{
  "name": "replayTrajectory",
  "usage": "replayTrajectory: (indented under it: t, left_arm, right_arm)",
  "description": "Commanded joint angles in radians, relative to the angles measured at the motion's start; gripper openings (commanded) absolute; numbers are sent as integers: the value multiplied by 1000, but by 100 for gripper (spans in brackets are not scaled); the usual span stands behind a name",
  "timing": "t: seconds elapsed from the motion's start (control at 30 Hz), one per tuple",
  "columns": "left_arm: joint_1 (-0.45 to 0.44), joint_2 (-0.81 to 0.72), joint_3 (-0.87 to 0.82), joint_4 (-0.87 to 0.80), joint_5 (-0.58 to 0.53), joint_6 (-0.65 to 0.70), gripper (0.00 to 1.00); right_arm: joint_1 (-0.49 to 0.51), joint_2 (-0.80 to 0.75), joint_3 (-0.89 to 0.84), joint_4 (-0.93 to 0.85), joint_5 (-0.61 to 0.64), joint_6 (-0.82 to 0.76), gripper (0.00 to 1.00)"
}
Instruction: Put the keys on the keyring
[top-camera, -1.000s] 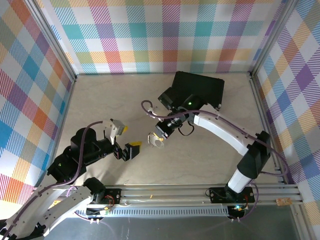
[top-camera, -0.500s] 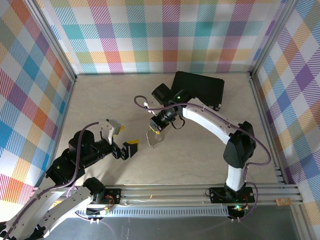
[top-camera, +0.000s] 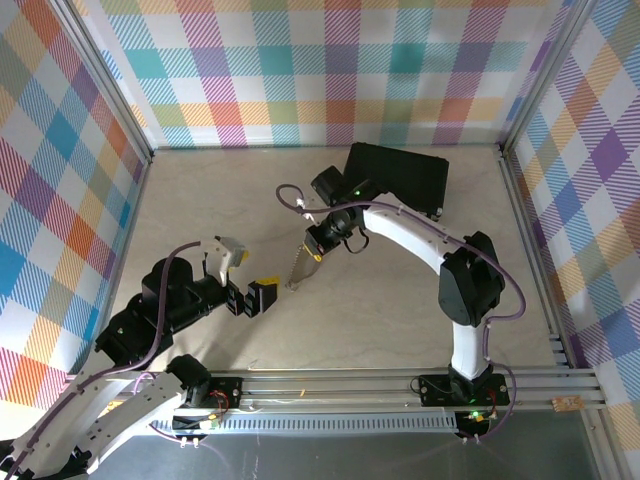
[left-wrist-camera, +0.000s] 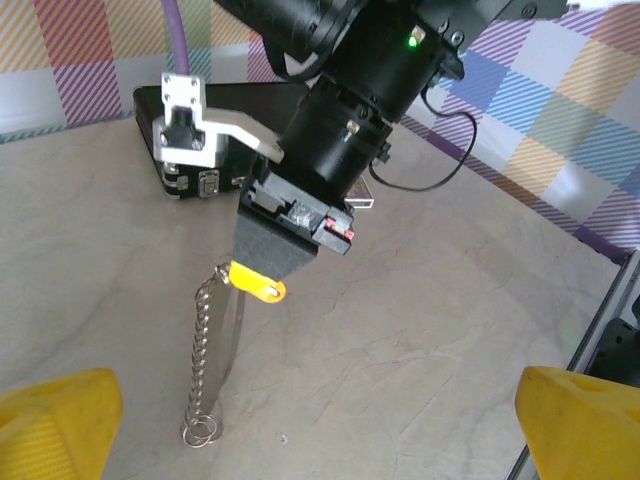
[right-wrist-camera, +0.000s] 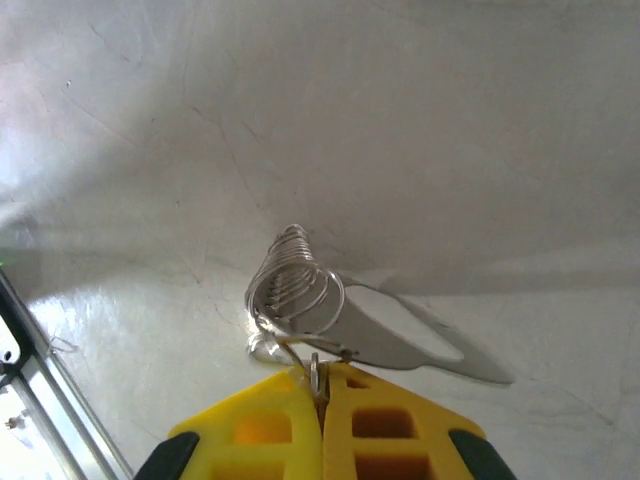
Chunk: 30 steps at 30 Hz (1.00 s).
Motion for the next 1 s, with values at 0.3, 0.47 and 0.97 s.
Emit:
replayTrajectory:
  t: [0.3, 0.47, 0.97]
  left_arm:
    - [-3, 16, -7, 47, 7, -13, 100]
    - [-3, 19, -6, 49, 9, -10, 100]
    - [-3, 24, -6, 54, 13, -7, 100]
  right_arm:
    - [-24, -97, -263, 100, -38, 87, 0]
    - [-25, -114, -328, 127, -50, 108, 0]
    - [-28, -243, -532, 202, -96, 212, 0]
